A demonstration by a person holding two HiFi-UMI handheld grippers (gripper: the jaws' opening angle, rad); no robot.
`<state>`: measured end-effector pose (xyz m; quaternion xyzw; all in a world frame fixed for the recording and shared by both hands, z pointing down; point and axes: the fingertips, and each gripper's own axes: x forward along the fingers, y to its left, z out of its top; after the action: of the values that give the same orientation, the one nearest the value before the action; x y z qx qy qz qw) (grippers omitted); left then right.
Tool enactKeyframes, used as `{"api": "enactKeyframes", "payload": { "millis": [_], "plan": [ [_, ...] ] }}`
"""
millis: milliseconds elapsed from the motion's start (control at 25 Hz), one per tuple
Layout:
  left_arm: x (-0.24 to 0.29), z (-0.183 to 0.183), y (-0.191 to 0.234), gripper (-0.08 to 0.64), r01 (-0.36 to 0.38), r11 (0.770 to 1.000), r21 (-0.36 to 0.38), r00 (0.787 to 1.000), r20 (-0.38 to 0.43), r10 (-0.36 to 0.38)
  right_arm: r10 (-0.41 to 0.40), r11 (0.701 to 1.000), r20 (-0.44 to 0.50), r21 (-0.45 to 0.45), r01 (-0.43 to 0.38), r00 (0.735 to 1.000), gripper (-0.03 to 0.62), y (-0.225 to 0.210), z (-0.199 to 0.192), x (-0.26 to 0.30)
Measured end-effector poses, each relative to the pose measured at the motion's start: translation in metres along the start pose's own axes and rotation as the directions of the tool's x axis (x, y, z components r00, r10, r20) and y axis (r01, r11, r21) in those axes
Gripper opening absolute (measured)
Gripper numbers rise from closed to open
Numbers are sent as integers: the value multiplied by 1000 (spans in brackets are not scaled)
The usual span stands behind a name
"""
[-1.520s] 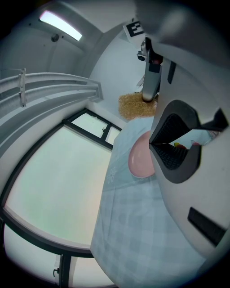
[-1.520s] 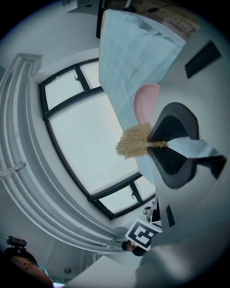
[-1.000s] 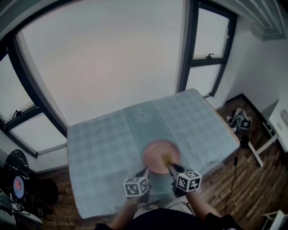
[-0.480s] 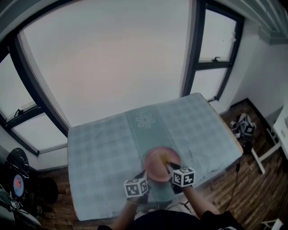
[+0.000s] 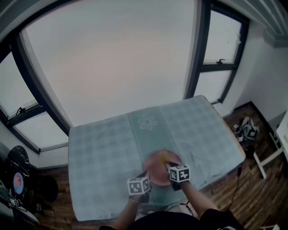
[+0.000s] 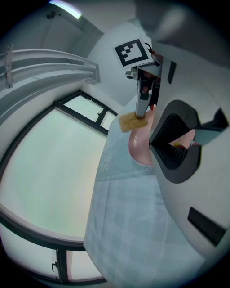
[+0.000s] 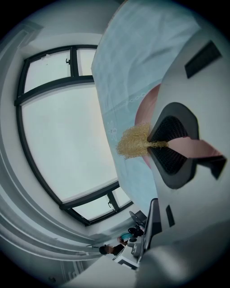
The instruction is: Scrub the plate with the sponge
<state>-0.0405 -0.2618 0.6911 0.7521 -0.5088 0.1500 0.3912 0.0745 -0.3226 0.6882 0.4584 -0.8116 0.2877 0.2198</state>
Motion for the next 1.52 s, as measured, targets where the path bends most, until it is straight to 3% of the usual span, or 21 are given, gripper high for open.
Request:
{"api": "enactKeyframes", "payload": {
  "millis": [640, 1520],
  "plan": [
    [17, 1, 19, 8, -24, 999, -45, 999, -26, 22, -67, 998, -145, -19, 65, 987, 35, -39, -25, 51],
    [-5, -13, 14, 8, -21, 999, -30, 999, -29, 20, 52, 995, -253, -71, -72, 966, 35, 19, -62, 43]
  ]
}}
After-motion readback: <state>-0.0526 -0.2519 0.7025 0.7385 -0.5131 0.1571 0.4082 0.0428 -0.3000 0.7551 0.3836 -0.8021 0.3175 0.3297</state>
